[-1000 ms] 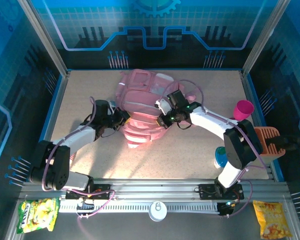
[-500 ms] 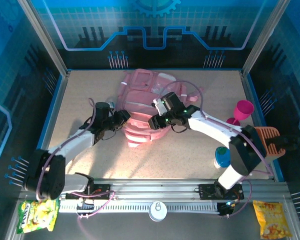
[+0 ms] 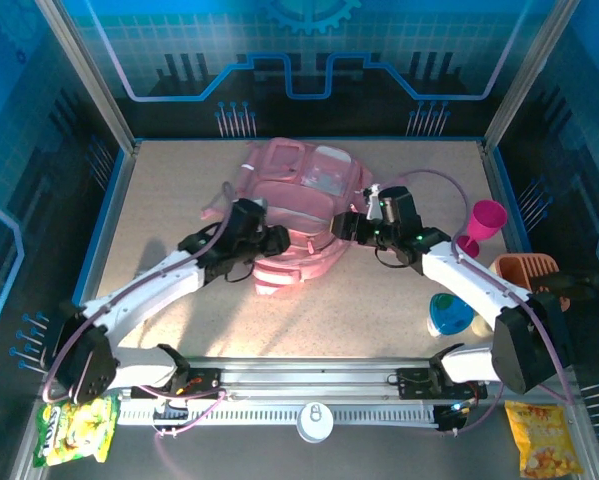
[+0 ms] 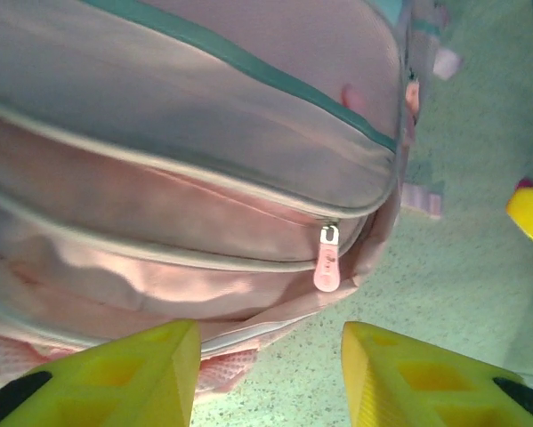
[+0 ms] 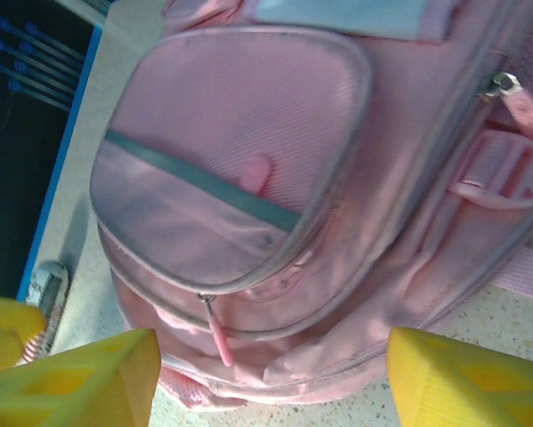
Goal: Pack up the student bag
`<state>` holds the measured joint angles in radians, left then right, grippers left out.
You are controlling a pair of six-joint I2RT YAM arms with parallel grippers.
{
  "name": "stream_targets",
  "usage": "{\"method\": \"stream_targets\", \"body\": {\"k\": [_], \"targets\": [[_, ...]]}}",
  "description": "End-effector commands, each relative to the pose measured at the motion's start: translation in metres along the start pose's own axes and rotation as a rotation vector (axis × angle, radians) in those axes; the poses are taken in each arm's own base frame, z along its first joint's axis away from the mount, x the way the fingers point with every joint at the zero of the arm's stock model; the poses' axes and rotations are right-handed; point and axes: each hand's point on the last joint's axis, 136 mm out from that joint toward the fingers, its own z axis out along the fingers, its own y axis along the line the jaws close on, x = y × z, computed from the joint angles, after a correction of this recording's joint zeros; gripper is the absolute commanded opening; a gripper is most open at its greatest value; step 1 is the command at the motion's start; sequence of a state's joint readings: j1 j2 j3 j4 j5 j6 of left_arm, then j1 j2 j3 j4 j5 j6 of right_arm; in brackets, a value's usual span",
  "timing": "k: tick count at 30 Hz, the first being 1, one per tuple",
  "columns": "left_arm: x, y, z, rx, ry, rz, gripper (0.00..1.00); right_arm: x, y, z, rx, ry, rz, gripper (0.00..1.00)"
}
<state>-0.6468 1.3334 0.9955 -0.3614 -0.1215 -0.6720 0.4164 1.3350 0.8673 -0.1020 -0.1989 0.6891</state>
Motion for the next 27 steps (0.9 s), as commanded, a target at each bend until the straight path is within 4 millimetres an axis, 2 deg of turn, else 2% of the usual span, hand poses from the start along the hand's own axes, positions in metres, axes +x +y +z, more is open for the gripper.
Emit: {"method": "stream_targets", "body": {"k": [1, 5, 8, 13, 27], "targets": [[0.008, -0.002, 0.014, -0.165, 0.009, 0.140, 0.46, -0.006, -0.001, -0.001, -0.050, -0.028, 0.103, 0.69], [0.019, -0.024, 0.036, -0.219, 0.034, 0.206, 0.45, -0.008, -0.015, -0.004, -0.030, -0.049, 0.158, 0.69], [0.023, -0.030, 0.050, -0.255, 0.050, 0.245, 0.45, -0.009, -0.025, -0.008, -0.010, -0.065, 0.180, 0.69], [0.025, -0.026, 0.065, -0.340, 0.072, 0.295, 0.41, -0.010, -0.031, -0.009, 0.001, -0.079, 0.195, 0.69], [0.022, -0.014, 0.082, -0.452, 0.080, 0.379, 0.27, -0.009, -0.035, -0.009, 0.030, -0.086, 0.194, 0.67]]}}
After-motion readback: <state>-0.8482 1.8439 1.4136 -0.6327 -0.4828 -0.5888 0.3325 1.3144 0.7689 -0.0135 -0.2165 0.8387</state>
